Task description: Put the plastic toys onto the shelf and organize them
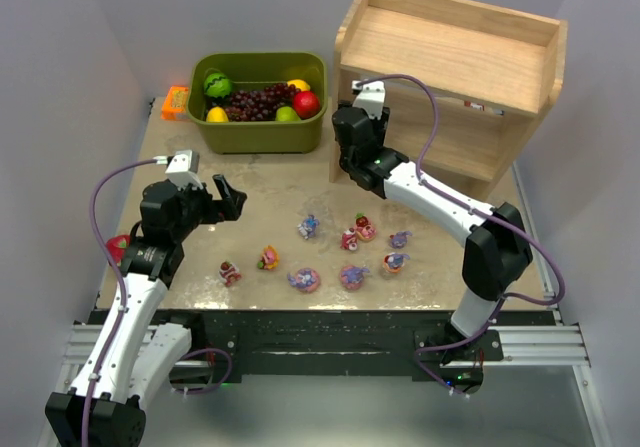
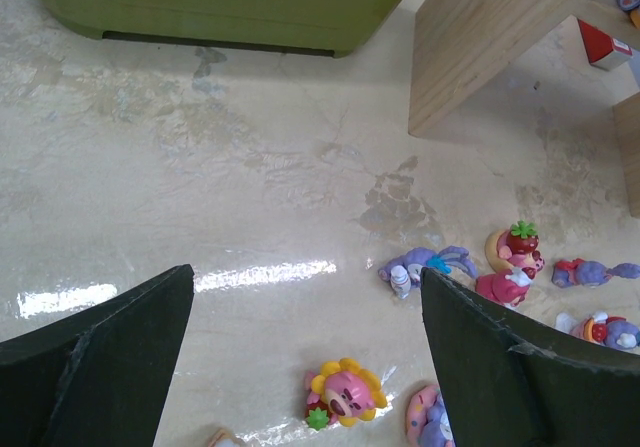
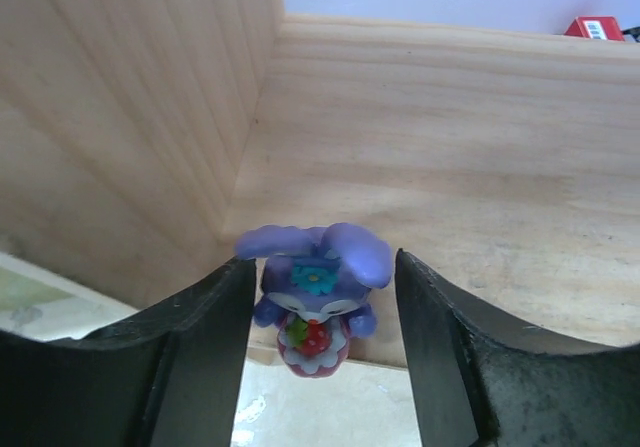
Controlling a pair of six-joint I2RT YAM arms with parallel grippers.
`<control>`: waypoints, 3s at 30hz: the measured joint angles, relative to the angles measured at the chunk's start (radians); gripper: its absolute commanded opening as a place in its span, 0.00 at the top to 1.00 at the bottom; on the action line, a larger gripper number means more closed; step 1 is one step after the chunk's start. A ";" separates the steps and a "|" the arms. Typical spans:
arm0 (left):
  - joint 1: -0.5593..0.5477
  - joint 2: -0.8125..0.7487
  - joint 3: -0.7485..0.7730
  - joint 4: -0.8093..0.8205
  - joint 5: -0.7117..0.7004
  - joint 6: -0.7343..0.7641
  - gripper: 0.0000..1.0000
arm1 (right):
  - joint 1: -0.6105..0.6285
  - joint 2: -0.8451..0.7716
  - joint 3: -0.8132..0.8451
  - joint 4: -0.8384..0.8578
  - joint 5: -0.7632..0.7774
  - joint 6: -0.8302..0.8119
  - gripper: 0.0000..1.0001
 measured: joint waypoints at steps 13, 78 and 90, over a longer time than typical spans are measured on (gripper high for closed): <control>0.000 0.006 0.000 0.000 0.000 0.000 0.01 | -0.002 0.036 -0.003 0.040 0.014 -0.014 0.54; 0.000 0.003 0.000 0.000 0.030 0.005 0.01 | 0.041 -0.646 -0.460 -0.215 -0.714 -0.080 0.14; 0.000 0.024 -0.002 -0.002 0.031 0.005 0.00 | 0.285 -0.471 -0.548 -0.130 -0.656 0.080 0.24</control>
